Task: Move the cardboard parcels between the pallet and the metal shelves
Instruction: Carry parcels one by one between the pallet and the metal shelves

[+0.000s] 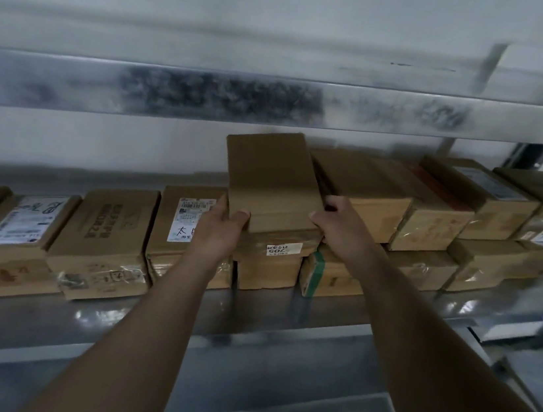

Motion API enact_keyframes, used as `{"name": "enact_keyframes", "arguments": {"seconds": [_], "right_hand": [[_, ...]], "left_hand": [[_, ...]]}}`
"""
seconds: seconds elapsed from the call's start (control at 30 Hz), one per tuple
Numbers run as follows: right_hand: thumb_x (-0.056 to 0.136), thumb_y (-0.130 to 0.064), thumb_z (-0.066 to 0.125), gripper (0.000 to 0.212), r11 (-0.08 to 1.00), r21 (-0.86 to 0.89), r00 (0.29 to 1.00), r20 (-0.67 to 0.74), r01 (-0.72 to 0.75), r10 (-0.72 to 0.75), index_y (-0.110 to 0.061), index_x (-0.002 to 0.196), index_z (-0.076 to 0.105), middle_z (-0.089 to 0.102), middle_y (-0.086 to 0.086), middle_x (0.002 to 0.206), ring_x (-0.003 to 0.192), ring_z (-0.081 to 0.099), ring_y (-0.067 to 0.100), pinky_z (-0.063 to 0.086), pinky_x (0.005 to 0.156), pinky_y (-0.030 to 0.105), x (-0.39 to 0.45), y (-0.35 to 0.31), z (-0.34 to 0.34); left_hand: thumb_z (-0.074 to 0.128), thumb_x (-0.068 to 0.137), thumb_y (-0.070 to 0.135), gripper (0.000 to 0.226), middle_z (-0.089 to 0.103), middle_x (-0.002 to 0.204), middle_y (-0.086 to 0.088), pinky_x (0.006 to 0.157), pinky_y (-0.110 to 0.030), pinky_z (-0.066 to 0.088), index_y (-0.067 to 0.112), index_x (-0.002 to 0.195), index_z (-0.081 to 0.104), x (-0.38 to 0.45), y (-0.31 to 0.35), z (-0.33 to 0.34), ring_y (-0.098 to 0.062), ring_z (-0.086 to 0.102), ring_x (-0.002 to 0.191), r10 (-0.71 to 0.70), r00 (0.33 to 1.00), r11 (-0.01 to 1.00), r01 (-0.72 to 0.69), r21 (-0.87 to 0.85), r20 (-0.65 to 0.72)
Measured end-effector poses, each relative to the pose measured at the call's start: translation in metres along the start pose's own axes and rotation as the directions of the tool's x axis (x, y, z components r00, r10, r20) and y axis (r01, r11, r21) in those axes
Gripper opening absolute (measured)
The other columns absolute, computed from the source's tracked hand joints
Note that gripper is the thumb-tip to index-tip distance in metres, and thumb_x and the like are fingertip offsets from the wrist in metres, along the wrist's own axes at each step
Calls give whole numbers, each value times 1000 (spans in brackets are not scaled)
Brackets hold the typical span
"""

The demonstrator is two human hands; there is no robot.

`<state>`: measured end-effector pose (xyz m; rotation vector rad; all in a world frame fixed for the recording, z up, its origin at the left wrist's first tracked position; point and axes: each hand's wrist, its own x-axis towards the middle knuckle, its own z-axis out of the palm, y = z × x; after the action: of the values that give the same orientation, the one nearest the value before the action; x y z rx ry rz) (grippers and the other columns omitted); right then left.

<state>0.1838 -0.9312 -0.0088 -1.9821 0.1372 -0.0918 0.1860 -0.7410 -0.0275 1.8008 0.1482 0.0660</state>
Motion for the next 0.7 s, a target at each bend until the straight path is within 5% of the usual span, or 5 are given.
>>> {"name": "enact_keyframes", "arguments": {"seconds": [0.13, 0.23, 0.37, 0.6, 0.7], "right_hand": [[94, -15, 54, 61, 991, 78, 981, 149, 111, -122, -21, 148, 26, 46, -3, 141, 122, 46, 8, 40, 96, 20, -25, 6, -13], [95, -12, 53, 62, 973, 143, 964, 167, 182, -205, -24, 149, 26, 43, -14, 135, 121, 40, -2, 36, 87, 7, -53, 12, -22], [95, -10, 52, 63, 949, 220, 952, 154, 227, -263, -26, 149, 23, 36, -10, 147, 132, 34, 3, 31, 108, 22, -99, 27, -42], [95, -15, 53, 65, 943, 198, 956, 75, 266, -285, -34, 148, 22, 39, -26, 134, 126, 35, -4, 31, 100, 15, -180, 66, -85], [95, -16, 54, 65, 945, 206, 965, 14, 253, -261, -37, 148, 22, 40, -32, 125, 120, 38, -7, 33, 98, 14, -209, 83, -109]], "left_hand": [[51, 93, 15, 39, 60, 114, 10, 82, -22, 42, 32, 127, 50, -33, -4, -2, -9, 56, 101, 100, 995, 991, -98, -86, 24], [52, 93, 15, 54, 56, 124, 13, 90, -22, 42, 32, 141, 38, -64, -10, -1, -7, 53, 110, 172, 985, 978, -173, -114, -21], [55, 92, 14, 60, 54, 123, 24, 88, -12, 41, 33, 144, 33, -115, -17, 11, 11, 50, 109, 268, 961, 953, -275, -127, -71], [52, 94, 8, 59, 51, 136, 9, 94, -14, 42, 27, 146, 32, -203, -19, 47, 5, 50, 116, 329, 943, 930, -333, -159, -50], [53, 93, 6, 59, 46, 135, 15, 85, -2, 39, 25, 145, 32, -231, -13, 69, 20, 48, 104, 328, 944, 929, -327, -173, -25]]}}
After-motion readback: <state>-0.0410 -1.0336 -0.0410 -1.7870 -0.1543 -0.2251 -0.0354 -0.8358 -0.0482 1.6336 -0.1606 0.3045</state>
